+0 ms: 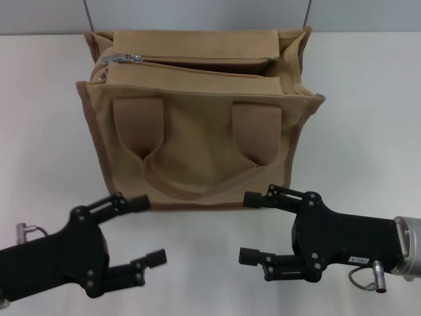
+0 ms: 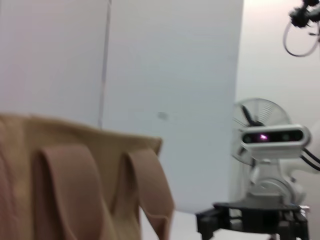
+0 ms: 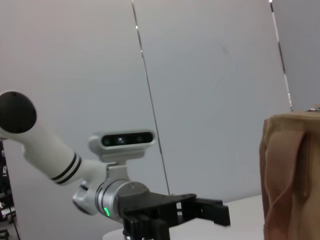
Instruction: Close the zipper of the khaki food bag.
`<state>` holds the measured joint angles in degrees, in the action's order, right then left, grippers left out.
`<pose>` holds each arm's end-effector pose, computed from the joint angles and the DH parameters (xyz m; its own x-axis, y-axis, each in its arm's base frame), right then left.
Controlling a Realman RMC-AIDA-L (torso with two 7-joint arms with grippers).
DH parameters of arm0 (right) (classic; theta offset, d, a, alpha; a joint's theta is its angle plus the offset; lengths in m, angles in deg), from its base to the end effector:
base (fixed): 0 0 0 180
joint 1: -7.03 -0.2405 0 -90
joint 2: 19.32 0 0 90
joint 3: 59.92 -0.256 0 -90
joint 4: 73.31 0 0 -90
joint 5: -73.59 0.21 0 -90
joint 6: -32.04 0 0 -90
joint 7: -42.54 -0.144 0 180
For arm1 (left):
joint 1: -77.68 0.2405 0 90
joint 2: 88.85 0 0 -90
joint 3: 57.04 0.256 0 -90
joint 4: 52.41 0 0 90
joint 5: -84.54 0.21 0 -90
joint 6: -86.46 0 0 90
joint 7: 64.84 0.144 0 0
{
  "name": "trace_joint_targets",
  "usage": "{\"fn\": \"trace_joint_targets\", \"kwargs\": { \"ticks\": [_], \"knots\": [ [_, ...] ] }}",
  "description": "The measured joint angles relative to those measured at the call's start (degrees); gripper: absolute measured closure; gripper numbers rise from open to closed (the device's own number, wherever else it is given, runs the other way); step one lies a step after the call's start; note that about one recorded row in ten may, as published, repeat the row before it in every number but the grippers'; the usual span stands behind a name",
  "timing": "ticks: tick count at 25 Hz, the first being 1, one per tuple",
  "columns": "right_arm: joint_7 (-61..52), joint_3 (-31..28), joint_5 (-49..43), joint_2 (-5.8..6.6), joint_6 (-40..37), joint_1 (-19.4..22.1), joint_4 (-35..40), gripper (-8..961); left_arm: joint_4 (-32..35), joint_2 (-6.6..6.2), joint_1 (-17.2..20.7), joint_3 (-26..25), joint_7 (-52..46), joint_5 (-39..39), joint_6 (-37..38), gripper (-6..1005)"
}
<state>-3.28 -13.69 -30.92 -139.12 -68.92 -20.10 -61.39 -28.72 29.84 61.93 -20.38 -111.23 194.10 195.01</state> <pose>0.2544 0.2392 -0.0631 0.6790 -0.1549 -0.7176 -0.2172 -0.9761 0.0052 -0.3001 0.2068 -0.0138 0.6900 0.1014 0.7167 0.2822 -0.9495 -0.1373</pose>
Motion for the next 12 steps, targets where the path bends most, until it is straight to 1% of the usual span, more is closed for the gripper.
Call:
{"fn": "trace_joint_targets", "kwargs": {
  "ticks": [1,3,4,7,8,9,10,12],
  "knots": [
    [0.1,0.0,0.2,0.0,0.1,0.0,-0.1,117,-0.6,-0.07,1.1,-0.2,2.7,-2.1,0.3,192],
    [0.1,0.0,0.3,0.0,0.3,0.1,-0.4,117,-0.7,-0.07,1.7,-0.5,3.7,-3.3,0.5,194],
    [0.1,0.0,0.3,0.0,0.5,0.1,-1.0,117,-0.9,-0.05,2.6,-1.4,4.1,-6.1,0.7,194],
    [0.1,0.0,0.3,0.0,0.5,0.0,-1.3,117,-1.5,-0.13,3.1,-3.0,3.7,-8.3,0.8,197],
    [0.1,0.0,0.3,0.0,0.5,0.0,-1.4,117,-2.3,-0.19,3.2,-4.5,3.6,-9.7,0.8,197],
    [0.1,0.0,0.3,0.0,0.5,0.0,-1.5,117,-3.8,-0.23,3.4,-8.6,3.5,-11.7,0.8,198],
    [0.1,0.0,0.3,0.0,0.5,0.0,-1.5,117,-3.8,-0.23,3.4,-8.6,3.5,-11.7,0.8,199],
    [0.1,0.0,0.6,0.0,0.5,-0.1,-1.8,117,-5.9,-0.11,3.6,-14.1,3.3,-13.7,0.8,200]
  ]
}}
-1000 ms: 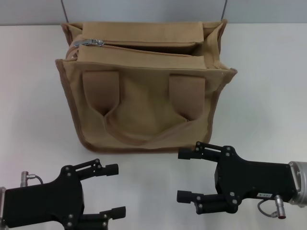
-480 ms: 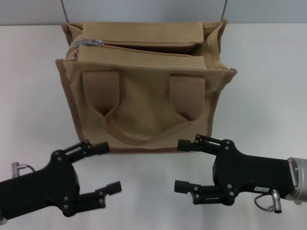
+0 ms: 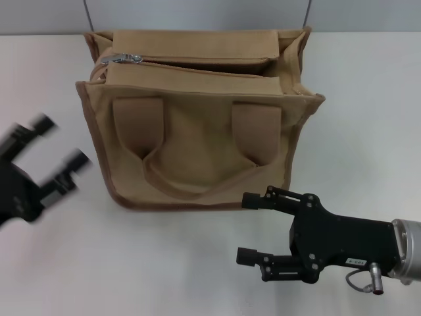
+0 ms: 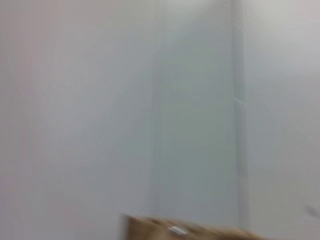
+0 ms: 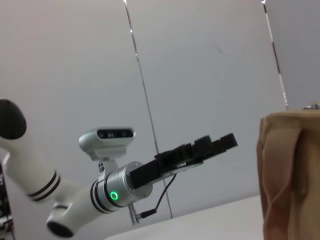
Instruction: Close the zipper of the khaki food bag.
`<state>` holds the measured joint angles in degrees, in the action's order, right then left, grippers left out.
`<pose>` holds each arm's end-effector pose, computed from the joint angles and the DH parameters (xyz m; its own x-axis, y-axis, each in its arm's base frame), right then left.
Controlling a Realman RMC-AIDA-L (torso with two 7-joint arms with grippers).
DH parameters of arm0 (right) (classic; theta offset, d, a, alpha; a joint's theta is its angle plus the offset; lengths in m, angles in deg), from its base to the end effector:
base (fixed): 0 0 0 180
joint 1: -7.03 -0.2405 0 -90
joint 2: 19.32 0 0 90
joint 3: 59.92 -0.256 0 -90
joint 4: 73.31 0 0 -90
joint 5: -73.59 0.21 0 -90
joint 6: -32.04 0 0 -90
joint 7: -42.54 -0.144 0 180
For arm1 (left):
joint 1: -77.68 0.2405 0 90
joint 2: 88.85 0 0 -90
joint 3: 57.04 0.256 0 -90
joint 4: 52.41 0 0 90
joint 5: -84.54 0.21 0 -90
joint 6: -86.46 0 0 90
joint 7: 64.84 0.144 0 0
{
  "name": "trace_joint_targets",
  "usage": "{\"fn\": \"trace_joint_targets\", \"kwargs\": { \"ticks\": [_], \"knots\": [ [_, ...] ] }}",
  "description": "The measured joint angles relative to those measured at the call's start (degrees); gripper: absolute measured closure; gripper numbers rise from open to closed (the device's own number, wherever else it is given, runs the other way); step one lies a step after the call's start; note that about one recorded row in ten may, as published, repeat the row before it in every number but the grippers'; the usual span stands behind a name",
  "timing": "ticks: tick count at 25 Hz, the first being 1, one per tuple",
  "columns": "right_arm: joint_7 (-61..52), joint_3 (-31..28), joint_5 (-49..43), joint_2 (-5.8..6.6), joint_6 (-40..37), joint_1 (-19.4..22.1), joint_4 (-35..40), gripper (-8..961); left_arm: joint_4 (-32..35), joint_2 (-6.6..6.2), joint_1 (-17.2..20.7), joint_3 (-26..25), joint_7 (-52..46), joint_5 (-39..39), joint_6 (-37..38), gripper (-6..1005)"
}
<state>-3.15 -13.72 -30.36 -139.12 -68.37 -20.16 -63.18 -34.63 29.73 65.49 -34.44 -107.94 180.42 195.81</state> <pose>0.2547 0.2368 -0.0666 0.6664 -0.1776 -0.7242 -0.2421 -0.9701 0.0151 -0.3181 0.2106 0.0259 0.5224 -0.0930 0.8476 0.5340 -0.7393 -0.4102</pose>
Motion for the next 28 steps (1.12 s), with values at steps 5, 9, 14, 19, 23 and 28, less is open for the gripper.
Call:
{"fn": "trace_joint_targets", "kwargs": {
  "ticks": [5,9,14,19,23,28],
  "knots": [
    [1.1,-0.1,2.5,0.0,0.2,0.0,-1.6,117,-3.7,0.11,-2.0,-6.4,-0.6,-1.8,-4.7,204],
    [2.6,-0.1,4.0,0.0,0.8,0.0,-3.2,117,-5.5,0.17,-4.4,-8.7,-0.5,-1.8,-9.1,207],
    [2.9,-0.2,5.2,0.0,1.6,0.0,-4.0,117,-5.9,0.22,-8.2,-8.7,-1.6,-1.4,-15.3,211],
    [2.9,-0.2,5.2,0.0,2.8,0.0,-4.2,117,-6.0,0.25,-10.2,-6.1,-0.9,-0.5,-16.8,215],
    [2.9,-0.2,5.3,0.0,3.5,0.1,-4.2,117,-5.3,0.22,-10.8,-2.5,-0.7,-0.5,-16.1,218],
    [2.9,-0.1,5.3,-0.04,4.3,-0.7,-4.6,117,-5.7,0.35,-13.1,-2.5,-0.8,-1.0,-15.1,222]
  ]
}}
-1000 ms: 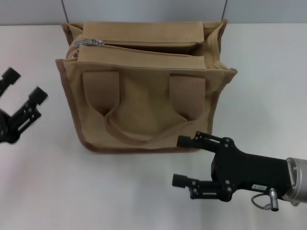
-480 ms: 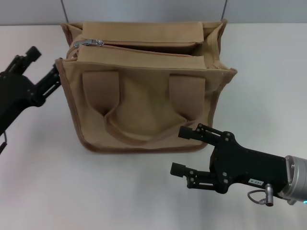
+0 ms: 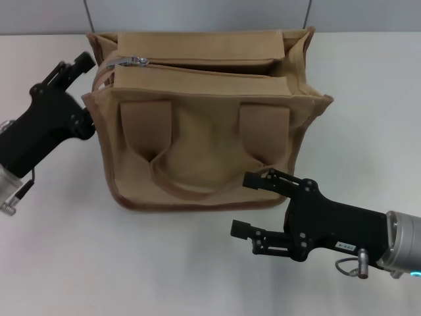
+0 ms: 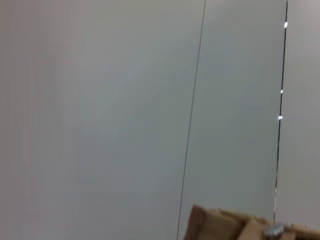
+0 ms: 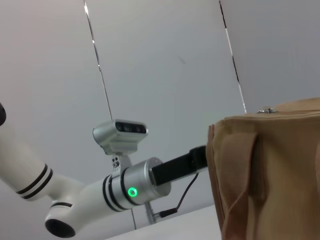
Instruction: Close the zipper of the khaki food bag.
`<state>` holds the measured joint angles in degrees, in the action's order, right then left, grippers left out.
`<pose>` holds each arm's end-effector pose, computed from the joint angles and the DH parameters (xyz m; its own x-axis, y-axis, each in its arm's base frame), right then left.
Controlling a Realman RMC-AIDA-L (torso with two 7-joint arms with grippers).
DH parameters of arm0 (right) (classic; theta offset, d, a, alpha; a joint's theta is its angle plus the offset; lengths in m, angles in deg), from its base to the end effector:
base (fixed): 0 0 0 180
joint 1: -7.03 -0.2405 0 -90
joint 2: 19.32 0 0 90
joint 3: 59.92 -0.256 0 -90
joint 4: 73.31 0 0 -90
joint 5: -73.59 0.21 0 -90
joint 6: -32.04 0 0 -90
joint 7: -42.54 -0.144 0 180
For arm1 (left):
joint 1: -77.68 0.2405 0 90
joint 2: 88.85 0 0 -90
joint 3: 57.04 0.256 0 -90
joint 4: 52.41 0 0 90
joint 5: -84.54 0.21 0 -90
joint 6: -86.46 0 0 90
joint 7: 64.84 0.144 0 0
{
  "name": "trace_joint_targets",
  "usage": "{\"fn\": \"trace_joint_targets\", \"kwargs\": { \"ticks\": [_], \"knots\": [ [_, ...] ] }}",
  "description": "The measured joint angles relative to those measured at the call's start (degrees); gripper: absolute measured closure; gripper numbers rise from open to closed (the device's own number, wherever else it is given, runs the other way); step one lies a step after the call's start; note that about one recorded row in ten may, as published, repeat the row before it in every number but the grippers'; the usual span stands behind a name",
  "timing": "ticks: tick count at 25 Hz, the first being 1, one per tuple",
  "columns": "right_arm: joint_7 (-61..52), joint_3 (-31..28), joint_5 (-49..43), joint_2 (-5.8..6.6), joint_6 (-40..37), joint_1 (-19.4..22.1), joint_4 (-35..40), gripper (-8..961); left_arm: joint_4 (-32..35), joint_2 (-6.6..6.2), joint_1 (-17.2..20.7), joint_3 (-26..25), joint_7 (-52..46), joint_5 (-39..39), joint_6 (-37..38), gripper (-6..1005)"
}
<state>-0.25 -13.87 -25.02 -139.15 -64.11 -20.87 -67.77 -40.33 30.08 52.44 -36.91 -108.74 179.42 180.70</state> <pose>0.2556 0.2444 -0.0742 0.6421 -0.1756 -0.7462 -0.3212 -0.9455 -0.0539 -0.2880 0.2956 0.0025 0.5349 -0.0445 0.8438 0.5777 -0.7095 -0.4036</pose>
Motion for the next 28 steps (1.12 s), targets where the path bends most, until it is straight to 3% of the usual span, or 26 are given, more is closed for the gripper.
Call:
{"fn": "trace_joint_targets", "kwargs": {
  "ticks": [6,23,28],
  "knots": [
    [0.0,0.0,0.0,-0.05,0.3,-0.7,-0.4,117,-1.5,0.25,-2.8,-0.9,0.1,-3.0,-0.1,226],
    [0.0,-0.4,0.5,-0.05,2.3,-1.2,-0.5,116,-1.5,0.08,-2.9,-2.0,0.1,-3.4,-1.6,239],
    [0.0,-0.4,0.5,-0.05,2.4,-1.7,-0.5,116,-2.2,0.19,-2.6,-3.8,0.8,-4.5,-0.7,384]
  ]
}}
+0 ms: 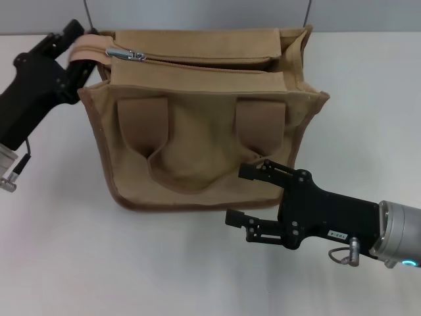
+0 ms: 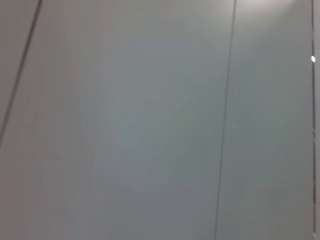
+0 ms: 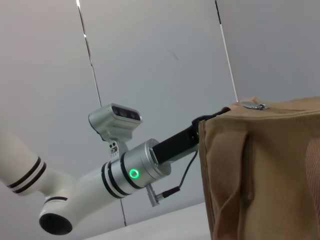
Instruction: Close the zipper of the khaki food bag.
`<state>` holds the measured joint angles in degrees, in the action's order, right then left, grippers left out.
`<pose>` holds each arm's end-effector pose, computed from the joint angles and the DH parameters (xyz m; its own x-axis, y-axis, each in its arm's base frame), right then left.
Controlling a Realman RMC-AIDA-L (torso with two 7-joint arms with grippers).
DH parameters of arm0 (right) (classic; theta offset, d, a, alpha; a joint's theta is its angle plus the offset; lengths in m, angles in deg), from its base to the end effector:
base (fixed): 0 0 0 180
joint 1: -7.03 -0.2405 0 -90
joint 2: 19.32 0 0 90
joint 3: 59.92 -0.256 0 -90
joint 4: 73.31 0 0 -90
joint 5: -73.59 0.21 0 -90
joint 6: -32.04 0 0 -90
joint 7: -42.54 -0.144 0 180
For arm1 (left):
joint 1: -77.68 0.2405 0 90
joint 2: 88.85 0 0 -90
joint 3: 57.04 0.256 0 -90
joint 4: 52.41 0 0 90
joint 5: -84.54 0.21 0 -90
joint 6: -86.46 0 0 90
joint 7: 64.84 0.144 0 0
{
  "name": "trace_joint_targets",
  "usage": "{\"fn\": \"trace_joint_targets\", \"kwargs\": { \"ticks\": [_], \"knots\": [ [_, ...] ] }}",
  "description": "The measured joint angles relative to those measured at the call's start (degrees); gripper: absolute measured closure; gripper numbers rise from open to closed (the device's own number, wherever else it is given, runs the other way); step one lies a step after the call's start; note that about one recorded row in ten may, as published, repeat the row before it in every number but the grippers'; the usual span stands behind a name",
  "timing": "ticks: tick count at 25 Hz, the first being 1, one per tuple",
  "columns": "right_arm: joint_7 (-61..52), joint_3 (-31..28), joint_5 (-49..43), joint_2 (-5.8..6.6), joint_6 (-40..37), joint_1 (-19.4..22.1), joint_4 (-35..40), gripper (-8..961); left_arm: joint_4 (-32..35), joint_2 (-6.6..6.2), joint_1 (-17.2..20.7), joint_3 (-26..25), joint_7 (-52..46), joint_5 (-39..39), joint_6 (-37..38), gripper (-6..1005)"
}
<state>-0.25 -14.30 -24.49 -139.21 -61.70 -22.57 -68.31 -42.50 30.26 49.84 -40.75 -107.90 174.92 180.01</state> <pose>0.2519 0.2554 -0.0773 0.6567 -0.1694 -0.7349 -0.3266 -0.9422 -0.0746 -0.2787 0.3139 0.0125 0.4683 -0.1179 0.8757 0.6306 -0.6496 -0.4247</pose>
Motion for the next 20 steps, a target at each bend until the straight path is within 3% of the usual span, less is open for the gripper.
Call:
{"fn": "trace_joint_targets", "kwargs": {
  "ticks": [11,20],
  "knots": [
    [0.0,-0.1,0.0,0.0,0.8,0.0,0.0,116,-1.1,-0.07,1.1,-0.4,1.1,-1.8,0.9,916],
    [0.0,-0.7,0.0,0.0,0.1,0.0,-0.7,118,-3.9,-0.07,1.1,0.2,3.6,-1.8,2.6,981]
  ]
}}
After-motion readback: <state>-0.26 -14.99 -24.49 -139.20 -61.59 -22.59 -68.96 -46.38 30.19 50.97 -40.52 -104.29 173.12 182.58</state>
